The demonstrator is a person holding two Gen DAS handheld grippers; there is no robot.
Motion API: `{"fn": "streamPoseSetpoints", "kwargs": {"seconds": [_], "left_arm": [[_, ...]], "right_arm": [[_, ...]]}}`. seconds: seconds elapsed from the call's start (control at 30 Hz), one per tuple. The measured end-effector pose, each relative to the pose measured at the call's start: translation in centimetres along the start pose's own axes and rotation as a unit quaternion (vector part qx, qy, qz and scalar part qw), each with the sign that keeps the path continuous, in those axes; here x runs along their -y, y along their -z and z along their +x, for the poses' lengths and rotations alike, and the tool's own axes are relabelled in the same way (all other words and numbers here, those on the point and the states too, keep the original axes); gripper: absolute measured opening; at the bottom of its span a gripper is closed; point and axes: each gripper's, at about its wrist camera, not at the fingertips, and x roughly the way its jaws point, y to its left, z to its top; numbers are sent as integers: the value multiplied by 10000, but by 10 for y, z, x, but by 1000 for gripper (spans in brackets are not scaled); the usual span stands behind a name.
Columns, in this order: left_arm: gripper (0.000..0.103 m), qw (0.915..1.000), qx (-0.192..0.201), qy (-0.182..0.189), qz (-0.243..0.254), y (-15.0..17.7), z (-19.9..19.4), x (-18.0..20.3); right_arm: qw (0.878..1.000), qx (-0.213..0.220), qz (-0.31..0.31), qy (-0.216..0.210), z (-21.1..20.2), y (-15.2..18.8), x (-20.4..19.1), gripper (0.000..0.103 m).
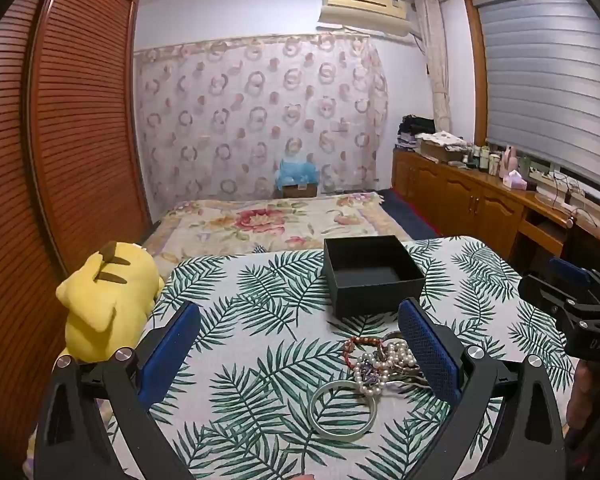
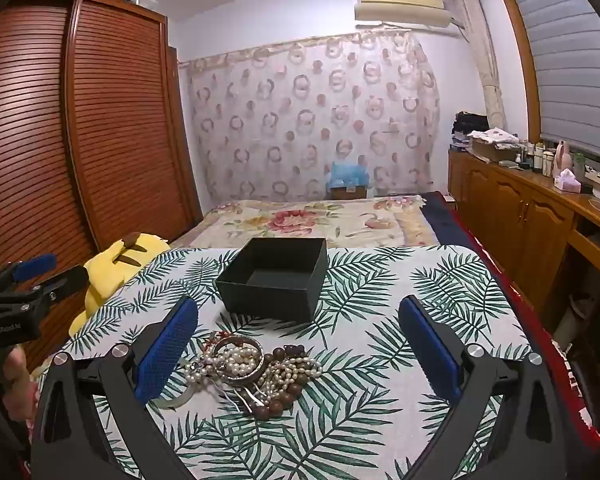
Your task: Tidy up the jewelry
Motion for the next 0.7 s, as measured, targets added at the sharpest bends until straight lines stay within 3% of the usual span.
{"fn": "streamPoseSetpoints", "kwargs": {"seconds": [0.7], "left_arm": [[96,10000,12,-3,-6,0,-1,0]], "right_arm": [[10000,-15,-5,-2,0,0,-1,101]]}}
